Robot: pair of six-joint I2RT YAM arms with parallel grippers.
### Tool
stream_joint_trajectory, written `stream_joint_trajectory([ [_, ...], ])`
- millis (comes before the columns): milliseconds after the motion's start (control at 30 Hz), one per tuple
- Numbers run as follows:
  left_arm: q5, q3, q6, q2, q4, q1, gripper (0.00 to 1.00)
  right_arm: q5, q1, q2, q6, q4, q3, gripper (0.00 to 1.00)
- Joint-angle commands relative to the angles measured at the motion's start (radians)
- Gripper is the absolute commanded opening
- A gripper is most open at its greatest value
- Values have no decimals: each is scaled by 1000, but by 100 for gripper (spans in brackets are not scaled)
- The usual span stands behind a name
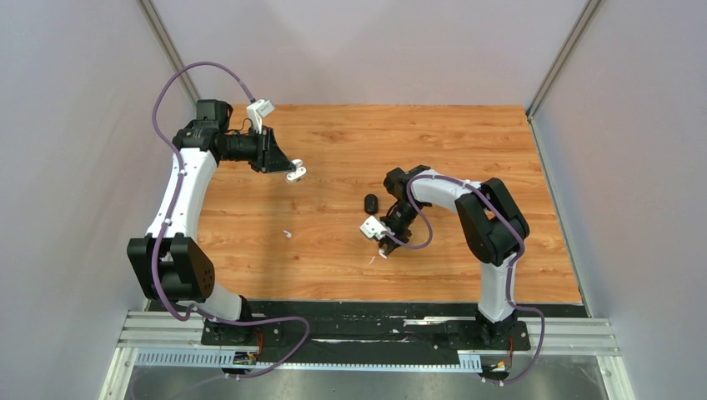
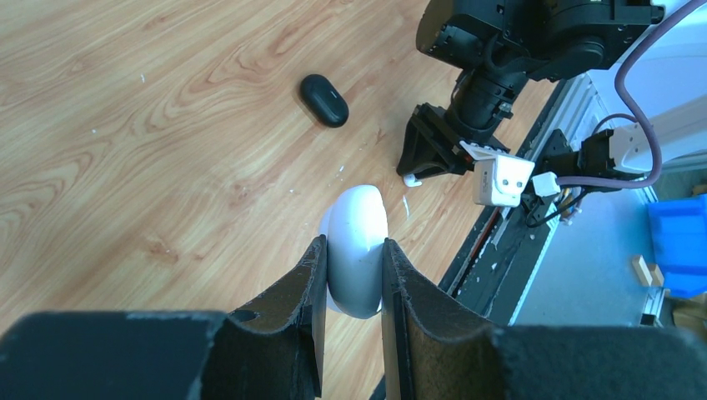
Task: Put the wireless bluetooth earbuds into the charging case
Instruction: Pick up the earbud from the center of the board.
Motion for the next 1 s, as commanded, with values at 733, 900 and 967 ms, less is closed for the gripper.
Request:
stream_joint_trajectory([
  [733, -21, -18, -27, -20, 50, -3, 0, 9, 16, 6, 3, -24, 32, 9],
  [900, -86, -71, -162, -11, 161, -33, 0, -1, -6, -145, 240, 126, 9, 0],
  [967, -103, -92, -227, 0, 212, -79, 0, 15, -15, -231, 361, 237, -21, 0],
])
